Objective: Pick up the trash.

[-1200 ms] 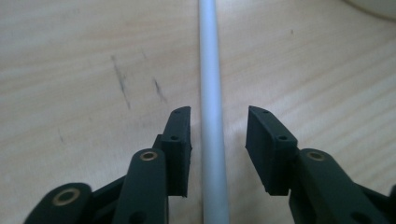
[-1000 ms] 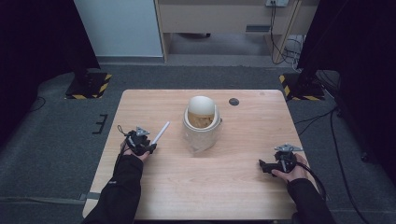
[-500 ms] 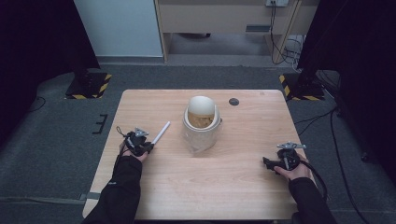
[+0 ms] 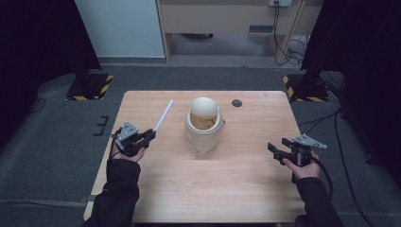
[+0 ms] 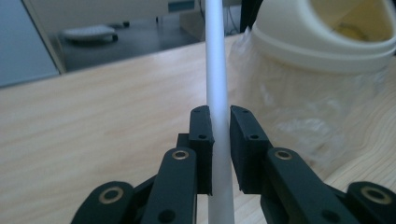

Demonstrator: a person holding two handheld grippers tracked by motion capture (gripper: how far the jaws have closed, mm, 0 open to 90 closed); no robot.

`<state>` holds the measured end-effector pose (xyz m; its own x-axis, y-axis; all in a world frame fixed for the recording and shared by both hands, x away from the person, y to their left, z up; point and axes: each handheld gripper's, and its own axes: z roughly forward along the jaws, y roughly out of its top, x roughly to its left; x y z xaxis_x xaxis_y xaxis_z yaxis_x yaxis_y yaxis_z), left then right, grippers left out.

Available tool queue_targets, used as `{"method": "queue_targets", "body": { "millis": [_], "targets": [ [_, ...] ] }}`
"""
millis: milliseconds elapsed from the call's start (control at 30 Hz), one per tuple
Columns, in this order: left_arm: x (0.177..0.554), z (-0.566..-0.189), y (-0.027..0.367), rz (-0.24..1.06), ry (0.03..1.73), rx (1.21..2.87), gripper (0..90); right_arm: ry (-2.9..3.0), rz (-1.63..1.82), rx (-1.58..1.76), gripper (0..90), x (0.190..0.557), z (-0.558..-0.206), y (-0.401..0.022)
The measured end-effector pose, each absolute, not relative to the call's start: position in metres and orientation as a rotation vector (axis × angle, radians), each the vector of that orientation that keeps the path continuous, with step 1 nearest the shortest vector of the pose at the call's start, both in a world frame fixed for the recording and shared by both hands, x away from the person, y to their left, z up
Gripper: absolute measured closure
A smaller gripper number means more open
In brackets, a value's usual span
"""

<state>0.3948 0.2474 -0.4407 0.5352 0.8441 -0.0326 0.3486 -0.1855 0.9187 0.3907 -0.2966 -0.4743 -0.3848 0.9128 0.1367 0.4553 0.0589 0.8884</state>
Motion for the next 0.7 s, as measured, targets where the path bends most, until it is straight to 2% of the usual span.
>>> {"method": "queue_targets", "body": {
  "millis": [367,700],
  "targets": [
    [0.380,-0.415,0.223,0.626,0.851,1.702,79.1,1.765,1.585,1.209,32.9,0.389,-0.430,-0.281],
    [0.364,-0.400,0.191,0.616,0.725,1.677,79.2,1.764,1.694,1.082,34.5,0.393,-0.397,-0.254]
  ]
}}
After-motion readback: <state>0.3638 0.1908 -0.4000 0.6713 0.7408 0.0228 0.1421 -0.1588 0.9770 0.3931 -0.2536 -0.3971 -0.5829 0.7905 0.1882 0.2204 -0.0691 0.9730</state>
